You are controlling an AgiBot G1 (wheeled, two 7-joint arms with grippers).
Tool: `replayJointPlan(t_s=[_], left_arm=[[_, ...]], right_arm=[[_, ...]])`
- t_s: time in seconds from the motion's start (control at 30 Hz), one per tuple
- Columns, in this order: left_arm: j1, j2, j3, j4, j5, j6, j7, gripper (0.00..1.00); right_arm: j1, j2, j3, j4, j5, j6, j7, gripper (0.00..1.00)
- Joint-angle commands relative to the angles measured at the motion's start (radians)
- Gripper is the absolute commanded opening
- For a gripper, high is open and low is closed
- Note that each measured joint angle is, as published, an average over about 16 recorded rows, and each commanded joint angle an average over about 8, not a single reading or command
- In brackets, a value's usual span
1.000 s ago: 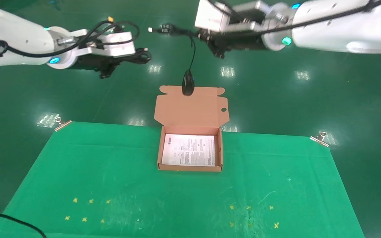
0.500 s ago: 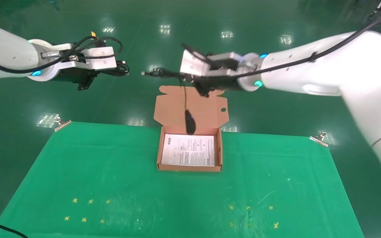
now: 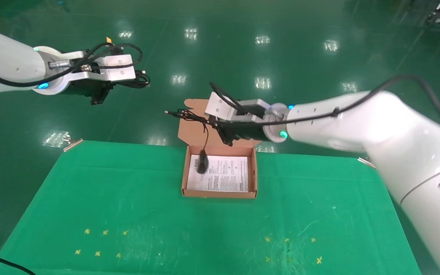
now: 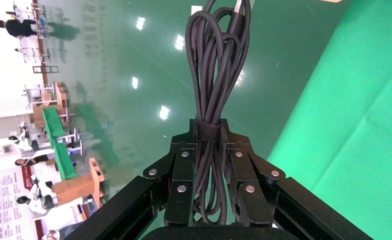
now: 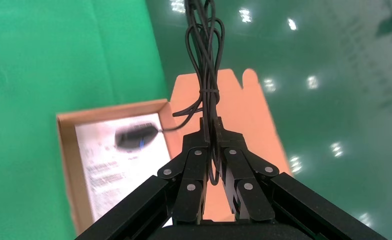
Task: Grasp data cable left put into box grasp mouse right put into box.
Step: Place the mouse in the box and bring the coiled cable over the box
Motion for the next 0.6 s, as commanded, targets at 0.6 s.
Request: replayJointPlan(t_s=[0.6], left_arm=[[0.000,0.000,0.000,-0.001,0.001,0.001,-0.001,0.00]], right_arm=[[-0.084,-0.008,-0.103,-0.091,0.076,0.090,0.108,0.01]])
